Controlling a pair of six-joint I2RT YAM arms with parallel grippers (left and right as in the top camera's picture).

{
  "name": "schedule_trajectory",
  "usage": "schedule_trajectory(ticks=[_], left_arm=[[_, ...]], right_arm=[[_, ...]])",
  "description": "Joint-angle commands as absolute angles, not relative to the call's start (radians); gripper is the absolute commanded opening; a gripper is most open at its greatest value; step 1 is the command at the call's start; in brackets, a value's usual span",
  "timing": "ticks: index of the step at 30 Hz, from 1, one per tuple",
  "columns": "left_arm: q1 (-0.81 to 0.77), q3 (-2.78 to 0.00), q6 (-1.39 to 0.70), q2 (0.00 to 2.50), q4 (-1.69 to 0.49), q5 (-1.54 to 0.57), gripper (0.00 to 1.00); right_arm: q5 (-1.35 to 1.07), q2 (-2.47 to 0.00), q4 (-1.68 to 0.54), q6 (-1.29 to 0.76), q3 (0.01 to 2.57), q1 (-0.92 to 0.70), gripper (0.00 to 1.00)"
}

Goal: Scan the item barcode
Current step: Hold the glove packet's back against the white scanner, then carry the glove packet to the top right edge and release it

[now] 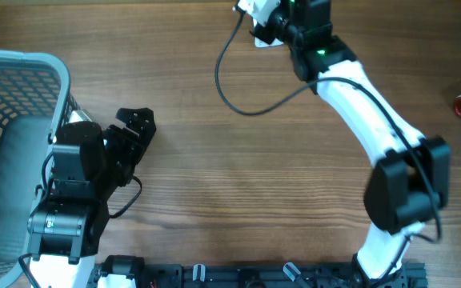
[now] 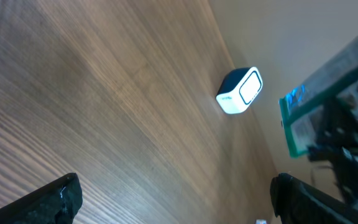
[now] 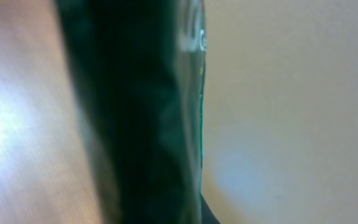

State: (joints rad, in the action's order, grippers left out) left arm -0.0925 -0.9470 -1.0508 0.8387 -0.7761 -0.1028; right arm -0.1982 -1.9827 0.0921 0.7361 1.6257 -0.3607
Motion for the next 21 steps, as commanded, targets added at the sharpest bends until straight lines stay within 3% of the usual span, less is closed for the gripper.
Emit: schedule_trajectory(ticks=[1, 4, 13, 16, 18, 21], left_arm=[[-0.094, -0.942, -1.024, 0.838, -0.758, -0.067, 1.00], [-0.094, -0.942, -1.024, 0.838, -0.743, -0.027, 1.00], [-0.094, -0.942, -1.024, 0.838, -0.743, 0.054, 1.00], [-0.094, -0.942, -1.024, 0.838, -0.744, 0.054, 1.00], [-0.094, -0.942, -1.024, 0.838, -0.744, 0.054, 1.00], [-0.094, -0.942, -1.024, 0.838, -0.743, 0.052, 1.00]], right_arm=[[-0.071, -2.121, 0.242, 0.855, 1.629, -0.361, 0.04], [-0.017, -2.220, 0.385, 0.923, 1.637, -0.361, 0.04], [0.009, -2.269, 0.383, 0.941, 1.644, -0.361, 0.04], [0.179, -2.227, 0.381, 0.860, 1.644, -0.351, 0.04], [0.419, -2.167, 0.346, 0.807, 1.644, -0.309, 0.04], [0.587, -2.101, 0.150, 0.669, 1.644, -0.189, 0.04]])
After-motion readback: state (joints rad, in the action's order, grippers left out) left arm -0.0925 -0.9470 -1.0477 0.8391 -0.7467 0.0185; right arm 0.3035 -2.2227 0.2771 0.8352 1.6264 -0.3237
